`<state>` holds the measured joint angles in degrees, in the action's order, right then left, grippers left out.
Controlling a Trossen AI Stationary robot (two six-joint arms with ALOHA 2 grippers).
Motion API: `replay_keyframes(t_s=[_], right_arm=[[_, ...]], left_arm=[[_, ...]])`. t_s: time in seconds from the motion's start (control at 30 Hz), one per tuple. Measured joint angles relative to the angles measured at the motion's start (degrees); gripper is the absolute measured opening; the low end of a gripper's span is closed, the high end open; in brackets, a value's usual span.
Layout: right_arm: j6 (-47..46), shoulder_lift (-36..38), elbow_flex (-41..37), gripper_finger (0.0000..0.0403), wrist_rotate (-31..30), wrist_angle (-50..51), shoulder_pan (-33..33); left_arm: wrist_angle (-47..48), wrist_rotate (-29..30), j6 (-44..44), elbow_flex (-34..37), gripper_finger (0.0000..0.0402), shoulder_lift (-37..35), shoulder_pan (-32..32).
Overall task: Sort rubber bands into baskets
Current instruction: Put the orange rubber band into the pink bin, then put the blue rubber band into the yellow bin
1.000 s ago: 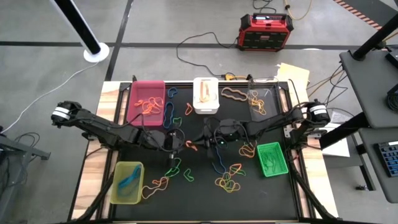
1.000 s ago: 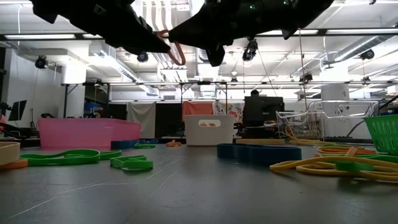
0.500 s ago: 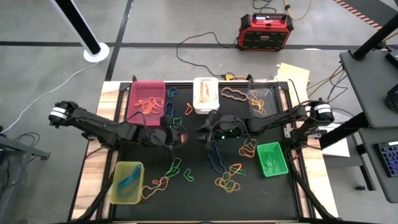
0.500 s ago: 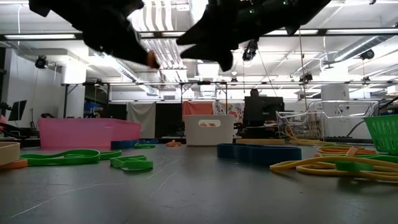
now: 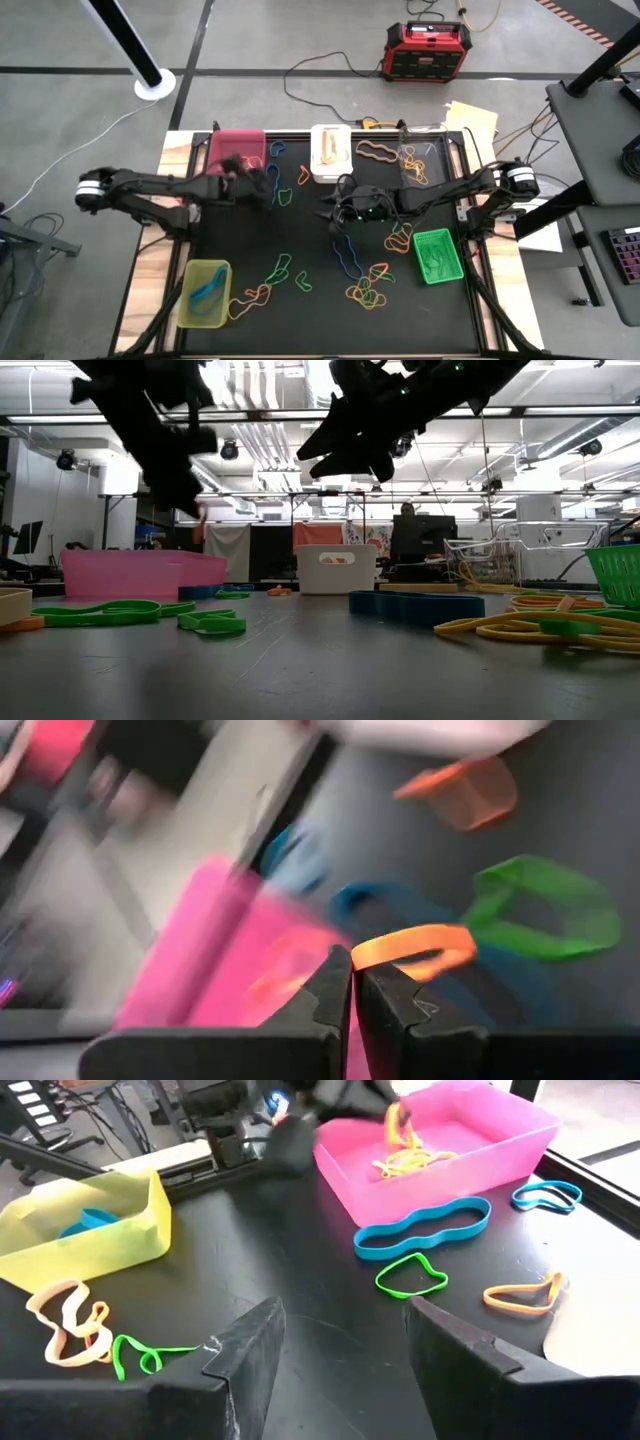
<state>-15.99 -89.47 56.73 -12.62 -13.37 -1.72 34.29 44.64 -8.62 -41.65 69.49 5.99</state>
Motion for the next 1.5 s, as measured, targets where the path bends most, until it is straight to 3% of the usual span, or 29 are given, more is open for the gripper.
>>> replay_keyframes(t_s=[0.23,0.43,0.67,1.1,1.27,1.5], right_arm=[[-0.1,0.0,-0.1,0.0201,0.0,-0.1,0.0],[-0.1,-0.1,-0.1,0.0201,0.0,-0.1,0.0],[0.0,-0.2,-0.1,0.0201,0.0,-0.1,0.0],[-0.7,-0.2,-0.2,0.0201,0.0,2.2,0.0],[-1.0,-0.2,-0.2,0.0201,0.0,3.1,0.0],[-1.0,-0.2,-0.2,0.0201,0.0,5.9,0.0]], left_arm=[[4.3,-2.4,-1.3,0.1,0.0000,0.2,17.6],[3.9,-5.0,-1.2,0.1,0.0000,0.2,24.9],[2.7,-5.1,-1.2,0.2,0.0019,0.2,25.4],[2.3,-5.2,-3.2,0.2,0.0145,0.2,25.2],[2.8,-5.5,-4.8,0.2,0.0158,0.1,24.0],[1.3,-13.9,-3.1,0.2,0.0158,-0.2,15.8]])
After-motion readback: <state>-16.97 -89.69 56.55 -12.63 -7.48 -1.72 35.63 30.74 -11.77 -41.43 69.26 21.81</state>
